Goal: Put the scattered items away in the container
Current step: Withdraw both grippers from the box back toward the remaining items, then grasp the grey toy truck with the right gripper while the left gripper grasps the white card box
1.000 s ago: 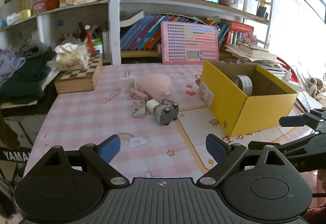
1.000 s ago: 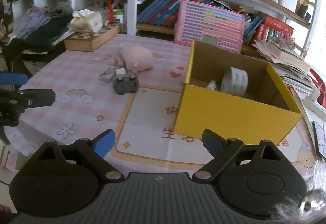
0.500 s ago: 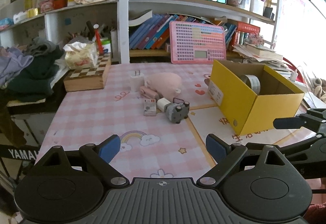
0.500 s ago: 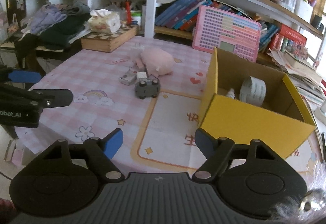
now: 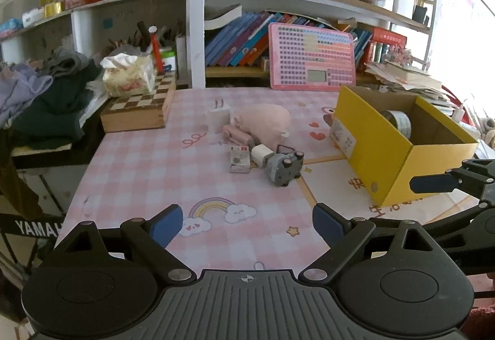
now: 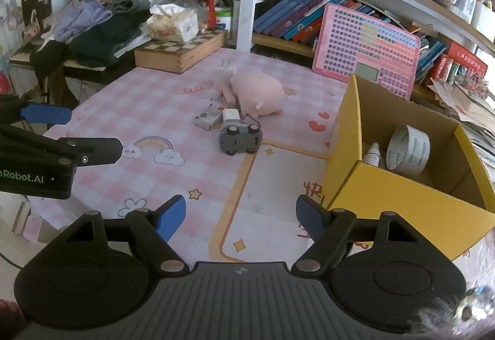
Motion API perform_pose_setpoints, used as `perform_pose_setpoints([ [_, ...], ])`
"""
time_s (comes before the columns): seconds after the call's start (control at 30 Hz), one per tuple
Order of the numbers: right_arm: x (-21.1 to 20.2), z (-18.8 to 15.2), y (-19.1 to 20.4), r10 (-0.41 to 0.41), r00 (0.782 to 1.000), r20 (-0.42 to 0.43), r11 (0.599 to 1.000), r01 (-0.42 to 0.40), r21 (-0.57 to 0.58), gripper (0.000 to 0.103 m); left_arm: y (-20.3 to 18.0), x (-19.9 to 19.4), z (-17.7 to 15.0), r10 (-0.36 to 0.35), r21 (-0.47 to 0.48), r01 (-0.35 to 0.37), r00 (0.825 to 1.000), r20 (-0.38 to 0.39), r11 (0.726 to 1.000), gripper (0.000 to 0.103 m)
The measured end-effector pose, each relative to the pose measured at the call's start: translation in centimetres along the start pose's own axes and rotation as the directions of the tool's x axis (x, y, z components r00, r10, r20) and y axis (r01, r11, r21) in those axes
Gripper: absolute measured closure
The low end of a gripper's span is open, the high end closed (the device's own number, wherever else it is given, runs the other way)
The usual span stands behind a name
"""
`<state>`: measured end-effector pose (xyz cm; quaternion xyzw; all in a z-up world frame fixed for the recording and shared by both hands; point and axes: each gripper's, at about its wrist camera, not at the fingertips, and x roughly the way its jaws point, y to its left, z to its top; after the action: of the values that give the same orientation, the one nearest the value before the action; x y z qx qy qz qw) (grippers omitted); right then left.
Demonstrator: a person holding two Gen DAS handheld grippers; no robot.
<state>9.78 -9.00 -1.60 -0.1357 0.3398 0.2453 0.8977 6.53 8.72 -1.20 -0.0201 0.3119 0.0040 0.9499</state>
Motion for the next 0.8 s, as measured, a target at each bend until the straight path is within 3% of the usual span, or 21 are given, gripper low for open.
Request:
perform_pose_setpoints([
  [0.27, 3.3, 2.0, -0.6, 0.033, 0.999, -0.022, 0.999, -0.034, -0.015, 0.025, 0.8, 2.9, 1.7, 0.035, 0.025, -0.035, 0.999, 0.016, 0.999, 0.010],
  [0.53, 6.5, 5.0, -1.3, 0.079, 0.997, -0.014, 0.997, -0.079, -0.004, 0.021, 1.7, 6.6, 4.0, 0.054, 0.035, -0.053, 0.998, -0.038, 0.998, 0.010],
  [0.8, 10.1, 6.3, -2.0, 0.098, 0.993, -0.065, 0.995, -0.099, -0.014, 0.020, 1.6, 10.5, 5.4, 0.047, 0.035, -0.044, 0.996, -0.079, 0.998, 0.010],
])
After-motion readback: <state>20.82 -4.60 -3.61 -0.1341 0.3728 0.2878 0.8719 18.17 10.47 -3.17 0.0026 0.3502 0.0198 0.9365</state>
